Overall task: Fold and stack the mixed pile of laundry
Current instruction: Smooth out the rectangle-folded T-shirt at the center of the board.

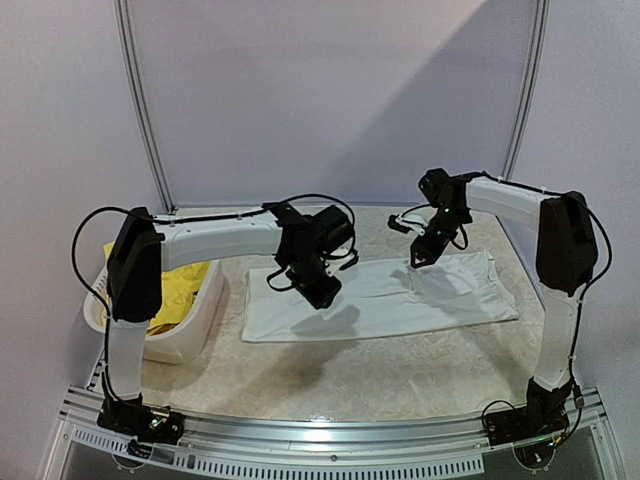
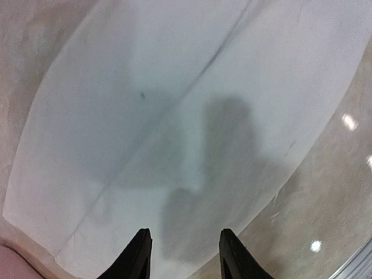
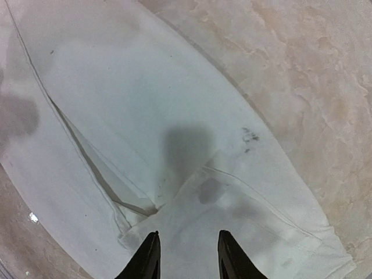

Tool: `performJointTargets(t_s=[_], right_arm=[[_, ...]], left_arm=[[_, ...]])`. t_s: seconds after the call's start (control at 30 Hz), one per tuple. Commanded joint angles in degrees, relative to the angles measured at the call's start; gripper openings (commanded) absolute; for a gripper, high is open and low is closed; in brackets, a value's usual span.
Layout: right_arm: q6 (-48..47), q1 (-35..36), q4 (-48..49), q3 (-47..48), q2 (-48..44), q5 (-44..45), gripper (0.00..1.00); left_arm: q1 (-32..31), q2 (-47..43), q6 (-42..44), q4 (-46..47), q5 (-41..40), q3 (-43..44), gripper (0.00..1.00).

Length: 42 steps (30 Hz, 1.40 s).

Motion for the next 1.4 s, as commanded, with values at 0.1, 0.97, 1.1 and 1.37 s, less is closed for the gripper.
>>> performJointTargets(t_s=[0.1,0.97,1.1,1.37], right_arm=[[4.86,-10.05,1.88,0.83,-6.99,-3.49,0.37],[4.98,-22.19,-0.60,8.36,11.96,-9.68,0.36],[5.40,-22.16,-0.66,8.74,13.53,-9.52,0.36],[5.70,-22.20,-0.69,8.74,14.56,-9.51,0.35]], left_arm=[[1.69,5.79,-12.08,21.78,9.86,11.22,0.49],[3.97,35.97,-50.76,51.95,28.64,30.52,0.54],[3.88,38.79,-52.17,52.66,29.37,34.08,0.49],[3.53,42.94,-53.93,53.15,31.19,38.87,0.36]])
